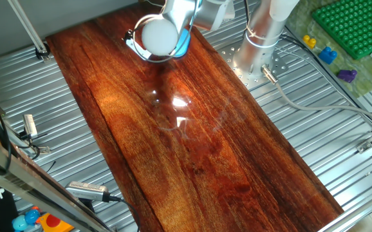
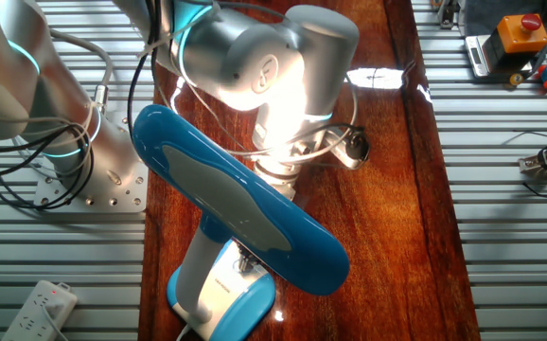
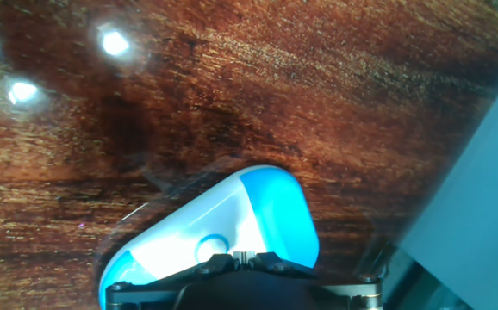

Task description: Turn off the desk lamp by pressing the button

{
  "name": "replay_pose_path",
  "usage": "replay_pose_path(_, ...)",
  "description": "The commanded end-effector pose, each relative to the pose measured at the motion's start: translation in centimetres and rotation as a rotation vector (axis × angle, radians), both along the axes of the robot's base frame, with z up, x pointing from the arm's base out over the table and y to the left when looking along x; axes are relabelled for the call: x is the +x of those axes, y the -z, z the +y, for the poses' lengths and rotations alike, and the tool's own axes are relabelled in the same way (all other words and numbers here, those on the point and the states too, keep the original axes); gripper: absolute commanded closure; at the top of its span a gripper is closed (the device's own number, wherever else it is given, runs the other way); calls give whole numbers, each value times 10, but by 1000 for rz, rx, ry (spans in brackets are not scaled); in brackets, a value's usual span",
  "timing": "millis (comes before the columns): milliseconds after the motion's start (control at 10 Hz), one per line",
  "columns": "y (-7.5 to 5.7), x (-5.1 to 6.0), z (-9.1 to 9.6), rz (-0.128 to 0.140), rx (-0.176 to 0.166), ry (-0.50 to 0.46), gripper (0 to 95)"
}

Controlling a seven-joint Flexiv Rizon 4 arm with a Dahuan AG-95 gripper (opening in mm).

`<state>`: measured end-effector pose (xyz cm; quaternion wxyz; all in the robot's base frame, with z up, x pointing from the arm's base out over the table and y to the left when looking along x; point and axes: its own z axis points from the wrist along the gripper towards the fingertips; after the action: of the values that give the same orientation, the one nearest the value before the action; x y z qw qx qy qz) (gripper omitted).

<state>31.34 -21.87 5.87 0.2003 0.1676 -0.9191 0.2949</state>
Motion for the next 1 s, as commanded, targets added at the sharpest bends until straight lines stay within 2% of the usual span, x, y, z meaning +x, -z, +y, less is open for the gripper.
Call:
replay_pose_path(100, 1, 0, -2, -3, -9, -5, 950)
replay_pose_path(600, 4, -7, 3, -2, -18, -6, 950)
replay_pose_path(1000, 7, -6, 3, -2, -21, -6, 950)
